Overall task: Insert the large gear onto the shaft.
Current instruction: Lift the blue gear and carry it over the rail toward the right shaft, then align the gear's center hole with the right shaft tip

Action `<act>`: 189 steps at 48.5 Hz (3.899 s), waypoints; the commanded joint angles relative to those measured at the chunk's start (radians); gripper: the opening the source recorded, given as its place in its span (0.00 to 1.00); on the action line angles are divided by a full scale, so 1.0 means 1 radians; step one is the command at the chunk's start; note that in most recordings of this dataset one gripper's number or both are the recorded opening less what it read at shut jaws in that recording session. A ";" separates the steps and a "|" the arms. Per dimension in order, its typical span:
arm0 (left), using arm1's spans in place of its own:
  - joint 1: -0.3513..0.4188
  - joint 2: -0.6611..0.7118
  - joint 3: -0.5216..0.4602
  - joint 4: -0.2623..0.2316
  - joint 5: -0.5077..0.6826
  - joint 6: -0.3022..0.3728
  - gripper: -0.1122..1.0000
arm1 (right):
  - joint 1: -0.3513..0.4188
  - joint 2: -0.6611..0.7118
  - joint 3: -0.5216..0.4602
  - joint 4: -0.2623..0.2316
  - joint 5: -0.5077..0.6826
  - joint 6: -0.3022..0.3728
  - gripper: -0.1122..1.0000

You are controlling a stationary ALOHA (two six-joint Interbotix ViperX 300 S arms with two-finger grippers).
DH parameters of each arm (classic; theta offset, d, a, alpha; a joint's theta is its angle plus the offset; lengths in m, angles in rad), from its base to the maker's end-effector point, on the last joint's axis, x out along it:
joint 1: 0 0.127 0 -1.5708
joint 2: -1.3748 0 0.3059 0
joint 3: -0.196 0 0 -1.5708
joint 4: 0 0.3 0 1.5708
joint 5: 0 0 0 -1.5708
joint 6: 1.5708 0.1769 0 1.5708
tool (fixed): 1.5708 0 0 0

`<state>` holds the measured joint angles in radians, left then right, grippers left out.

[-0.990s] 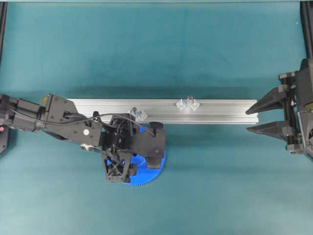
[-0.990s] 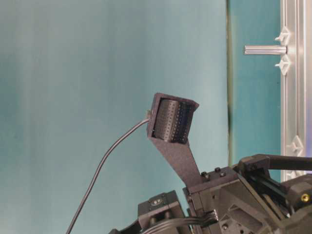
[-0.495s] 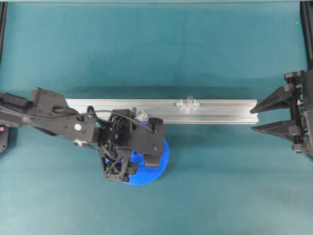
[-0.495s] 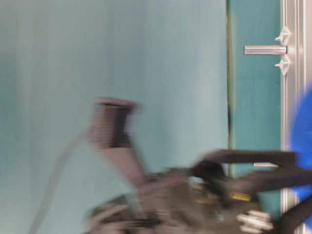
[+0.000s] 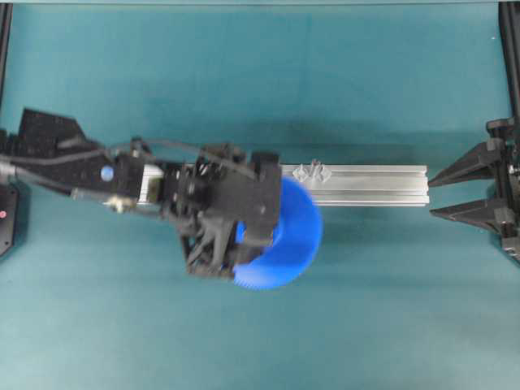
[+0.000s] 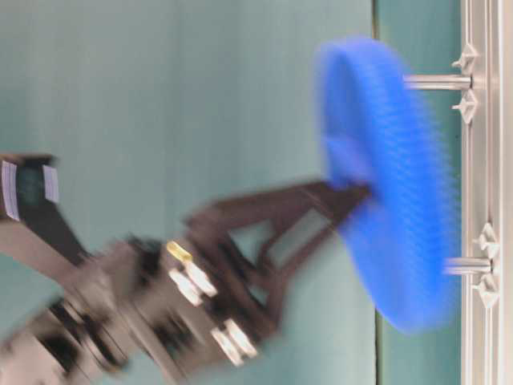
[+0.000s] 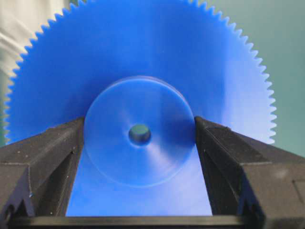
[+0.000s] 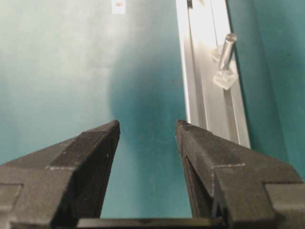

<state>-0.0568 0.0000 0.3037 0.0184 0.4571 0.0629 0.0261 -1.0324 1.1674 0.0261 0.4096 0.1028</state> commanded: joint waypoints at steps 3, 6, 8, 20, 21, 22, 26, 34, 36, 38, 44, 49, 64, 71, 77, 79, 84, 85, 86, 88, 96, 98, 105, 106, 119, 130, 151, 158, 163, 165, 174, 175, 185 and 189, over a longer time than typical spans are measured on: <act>0.041 -0.017 -0.083 0.003 -0.006 0.071 0.80 | -0.005 -0.018 -0.006 0.000 0.012 0.009 0.62; 0.058 -0.002 -0.100 0.003 -0.006 0.103 0.80 | -0.005 -0.032 -0.002 0.002 0.018 0.008 0.62; 0.064 0.009 -0.110 0.003 -0.006 0.123 0.80 | -0.005 -0.044 0.000 0.002 0.021 0.009 0.62; 0.110 0.104 -0.179 0.003 -0.006 0.175 0.80 | -0.014 -0.074 0.005 0.000 0.037 0.008 0.62; 0.112 0.112 -0.187 0.003 -0.006 0.175 0.80 | -0.014 -0.075 0.005 0.002 0.038 0.008 0.62; 0.115 0.120 -0.192 0.003 -0.006 0.176 0.80 | -0.014 -0.077 0.003 0.000 0.040 0.008 0.62; 0.124 0.149 -0.218 0.003 -0.005 0.178 0.80 | -0.015 -0.083 0.005 0.000 0.046 0.008 0.62; 0.144 0.209 -0.267 0.003 0.015 0.178 0.80 | -0.017 -0.094 0.008 0.000 0.046 0.008 0.62; 0.147 0.221 -0.278 0.003 0.031 0.178 0.80 | -0.017 -0.095 0.008 0.000 0.046 0.008 0.62; 0.152 0.235 -0.288 0.003 0.048 0.178 0.80 | -0.017 -0.098 0.009 0.000 0.046 0.008 0.62; 0.158 0.278 -0.314 0.003 0.084 0.178 0.80 | -0.017 -0.104 0.009 0.000 0.046 0.008 0.62; 0.164 0.305 -0.334 0.003 0.086 0.178 0.80 | -0.017 -0.107 0.012 0.000 0.046 0.008 0.62; 0.187 0.337 -0.360 0.005 0.087 0.178 0.80 | -0.017 -0.117 0.017 0.000 0.046 0.008 0.62; 0.209 0.336 -0.359 0.005 0.089 0.178 0.80 | -0.017 -0.120 0.017 0.000 0.046 0.009 0.62; 0.225 0.334 -0.359 0.005 0.091 0.178 0.80 | -0.017 -0.120 0.017 0.000 0.048 0.008 0.62; 0.230 0.334 -0.357 0.005 0.091 0.178 0.80 | -0.017 -0.120 0.017 0.000 0.048 0.008 0.62; 0.232 0.336 -0.356 0.005 0.094 0.178 0.80 | -0.017 -0.120 0.015 0.000 0.046 0.009 0.62; 0.232 0.336 -0.354 0.005 0.095 0.178 0.80 | -0.017 -0.120 0.015 0.000 0.046 0.009 0.62; 0.232 0.336 -0.354 0.005 0.098 0.176 0.80 | -0.017 -0.120 0.015 0.000 0.046 0.009 0.62; 0.230 0.337 -0.353 0.005 0.104 0.175 0.80 | -0.017 -0.120 0.014 0.000 0.046 0.009 0.62; 0.198 0.333 -0.342 0.005 0.118 0.175 0.80 | -0.017 -0.120 0.014 0.000 0.046 0.017 0.62; 0.189 0.327 -0.337 0.005 0.120 0.173 0.80 | -0.017 -0.121 0.015 0.000 0.046 0.023 0.62; 0.153 0.310 -0.321 0.005 0.123 0.170 0.80 | -0.017 -0.120 0.021 -0.002 0.046 0.048 0.62; 0.150 0.308 -0.319 0.005 0.123 0.170 0.80 | -0.017 -0.120 0.020 -0.003 0.046 0.048 0.62; 0.150 0.313 -0.336 0.005 0.123 0.164 0.80 | -0.017 -0.121 0.021 -0.006 0.043 0.049 0.62; 0.179 0.316 -0.360 0.005 0.126 0.163 0.80 | -0.017 -0.120 0.021 -0.006 0.041 0.051 0.62; 0.192 0.339 -0.385 0.005 0.126 0.161 0.80 | -0.017 -0.120 0.021 -0.006 0.038 0.051 0.62; 0.192 0.353 -0.411 0.005 0.126 0.163 0.80 | -0.017 -0.121 0.021 -0.006 0.038 0.051 0.62; 0.192 0.359 -0.417 0.003 0.130 0.164 0.80 | -0.017 -0.120 0.021 -0.006 0.038 0.054 0.62; 0.192 0.360 -0.417 0.005 0.137 0.164 0.80 | -0.017 -0.120 0.021 -0.006 0.038 0.057 0.62; 0.192 0.354 -0.410 0.005 0.179 0.169 0.80 | -0.017 -0.120 0.021 -0.006 0.038 0.066 0.62; 0.192 0.353 -0.408 0.005 0.184 0.169 0.80 | -0.017 -0.120 0.021 -0.006 0.038 0.066 0.62; 0.192 0.344 -0.399 0.005 0.190 0.169 0.80 | -0.017 -0.120 0.026 -0.006 0.038 0.066 0.62; 0.192 0.347 -0.399 0.005 0.190 0.169 0.80 | -0.017 -0.120 0.026 -0.006 0.038 0.066 0.62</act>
<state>0.1304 0.3774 -0.0874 0.0199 0.6473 0.2332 0.0107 -1.1597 1.2042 0.0215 0.4556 0.1611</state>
